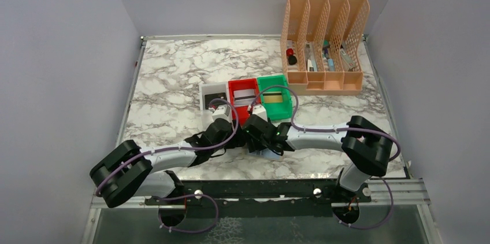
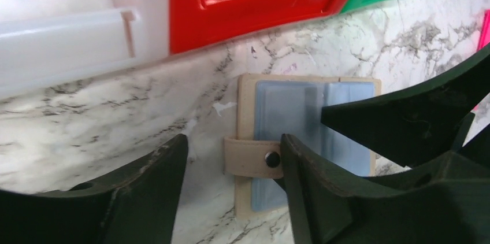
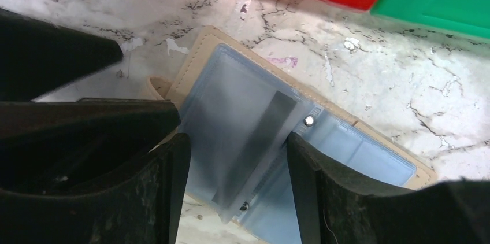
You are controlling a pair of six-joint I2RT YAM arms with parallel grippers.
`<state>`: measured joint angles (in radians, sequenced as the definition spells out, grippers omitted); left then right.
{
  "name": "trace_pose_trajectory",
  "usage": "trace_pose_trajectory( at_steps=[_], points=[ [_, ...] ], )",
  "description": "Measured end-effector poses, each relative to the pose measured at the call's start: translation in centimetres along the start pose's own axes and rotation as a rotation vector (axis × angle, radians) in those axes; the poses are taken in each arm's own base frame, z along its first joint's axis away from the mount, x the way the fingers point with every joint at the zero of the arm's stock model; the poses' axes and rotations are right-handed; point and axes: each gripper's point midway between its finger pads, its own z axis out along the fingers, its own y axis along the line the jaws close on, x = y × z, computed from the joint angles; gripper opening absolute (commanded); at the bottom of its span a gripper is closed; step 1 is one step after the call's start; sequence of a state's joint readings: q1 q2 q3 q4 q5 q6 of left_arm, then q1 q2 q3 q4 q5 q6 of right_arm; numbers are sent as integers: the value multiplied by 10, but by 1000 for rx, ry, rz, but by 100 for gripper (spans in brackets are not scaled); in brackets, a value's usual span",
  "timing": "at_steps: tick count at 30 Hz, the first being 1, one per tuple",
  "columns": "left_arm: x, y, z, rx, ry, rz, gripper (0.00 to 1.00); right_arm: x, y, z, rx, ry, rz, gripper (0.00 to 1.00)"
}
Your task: Take the credit cards out of the card holder
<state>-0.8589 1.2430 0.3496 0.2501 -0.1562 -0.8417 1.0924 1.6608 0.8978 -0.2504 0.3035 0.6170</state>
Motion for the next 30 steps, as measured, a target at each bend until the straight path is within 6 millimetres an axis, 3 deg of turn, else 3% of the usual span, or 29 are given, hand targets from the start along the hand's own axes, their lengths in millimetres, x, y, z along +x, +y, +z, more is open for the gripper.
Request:
trace_pose_trajectory(
  at_steps=[5,9,16,20,30],
  points=[
    [8,-9,4,41,35,-12,40,-3,0,1,4,-22,16,46],
    [14,-9,4,48,61,-9,27,-5,0,1,6,-30,18,42],
    [22,-3,-1,44,73,-38,9,-5,2,-1,-5,-33,-10,21],
    [32,-5,-9,65,89,-50,7,-2,7,-3,-34,-19,-36,12],
    [47,-4,-26,81,114,-79,8,5,16,-12,-105,15,-51,7]
  ],
)
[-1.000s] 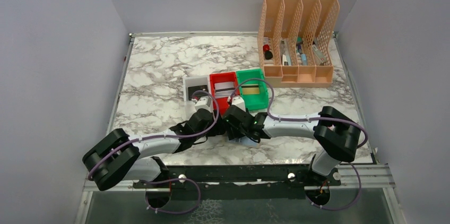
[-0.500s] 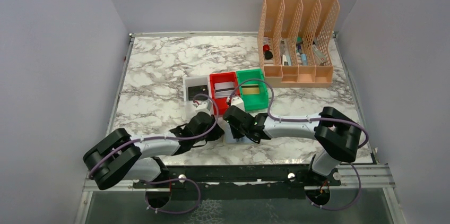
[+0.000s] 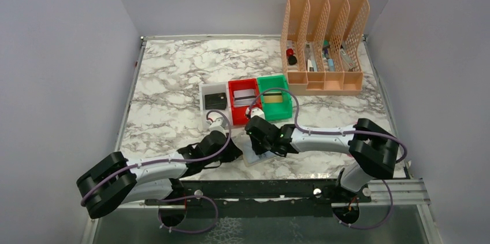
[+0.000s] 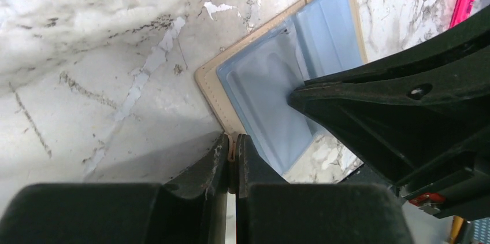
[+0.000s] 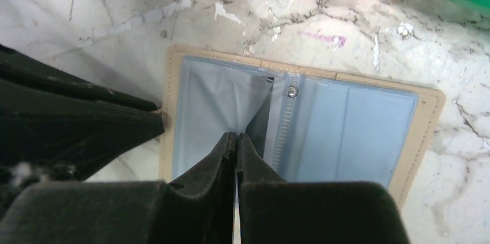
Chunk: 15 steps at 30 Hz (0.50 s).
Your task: Take the credit cards out of the card holder
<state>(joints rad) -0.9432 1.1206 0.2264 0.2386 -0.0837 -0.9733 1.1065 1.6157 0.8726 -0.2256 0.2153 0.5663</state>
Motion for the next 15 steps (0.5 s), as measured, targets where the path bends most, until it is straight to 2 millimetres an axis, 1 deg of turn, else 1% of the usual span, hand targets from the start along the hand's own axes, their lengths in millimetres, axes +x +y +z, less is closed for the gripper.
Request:
trace_pose_trajectory(
  at_steps=[5,9,12,15],
  points=[
    [-4,0,-9,-1,-20,-9,20,-1,7,-13,-60,-8,-3,6],
    [-8,1,-15,-8,-37,-7,36,-5,16,-18,-120,-12,5,6],
    [-11,2,-20,-12,-50,-2,45,-5,17,-18,-162,-4,22,5],
    [-17,0,-26,-20,-68,4,48,-1,15,-18,-206,9,51,5]
  ],
)
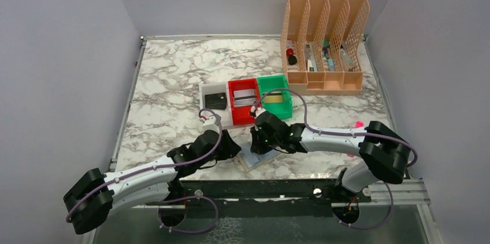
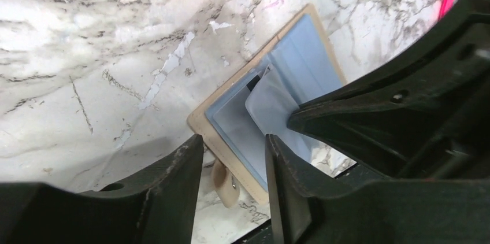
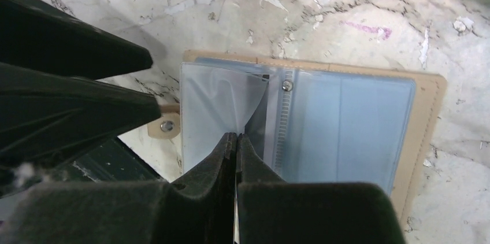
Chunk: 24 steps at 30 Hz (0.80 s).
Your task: Take the credit cards out of the card holder
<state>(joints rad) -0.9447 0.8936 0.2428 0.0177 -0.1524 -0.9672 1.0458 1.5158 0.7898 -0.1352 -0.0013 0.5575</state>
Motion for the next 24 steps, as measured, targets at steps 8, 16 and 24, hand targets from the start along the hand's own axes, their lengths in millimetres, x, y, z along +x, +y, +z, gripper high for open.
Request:
trace_pose_trajectory(
  at_steps=[8,16,24],
  points=[
    [-22,-21,-15,61,-65,-8,53,8,-7,1,-106,22,113,5],
    [-16,-43,-6,159,-29,-28,53,1,-8,-1,-197,15,177,5],
    [5,-41,13,135,37,-59,44,1,-9,-1,-224,14,194,5]
  ],
)
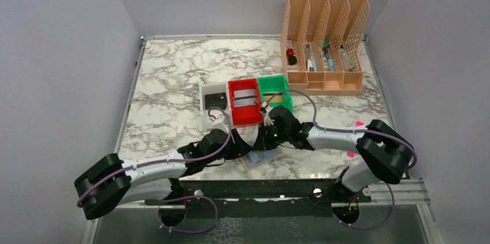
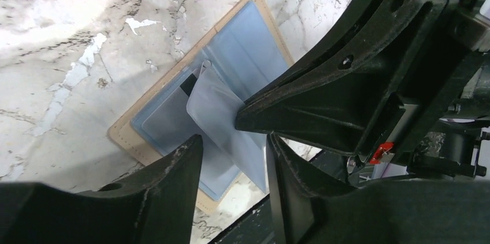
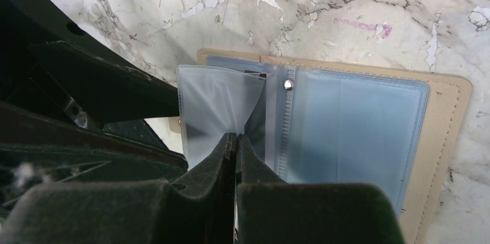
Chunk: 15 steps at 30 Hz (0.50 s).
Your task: Take the credit cards out of the card holder
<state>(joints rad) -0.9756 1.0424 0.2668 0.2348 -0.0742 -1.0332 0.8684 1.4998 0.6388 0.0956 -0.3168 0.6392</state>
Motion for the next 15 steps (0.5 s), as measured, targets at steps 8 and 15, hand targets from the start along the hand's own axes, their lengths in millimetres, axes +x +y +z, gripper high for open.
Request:
trace_pose_trajectory(
  at_steps=[8,15],
  points=[
    [11,-1,13,3,20,-19,29,0,-3,-1,-2,-1,9,18],
    [15,-2,18,5,23,-19,29,-4,-17,-8,86,-30,12,44]
  ],
)
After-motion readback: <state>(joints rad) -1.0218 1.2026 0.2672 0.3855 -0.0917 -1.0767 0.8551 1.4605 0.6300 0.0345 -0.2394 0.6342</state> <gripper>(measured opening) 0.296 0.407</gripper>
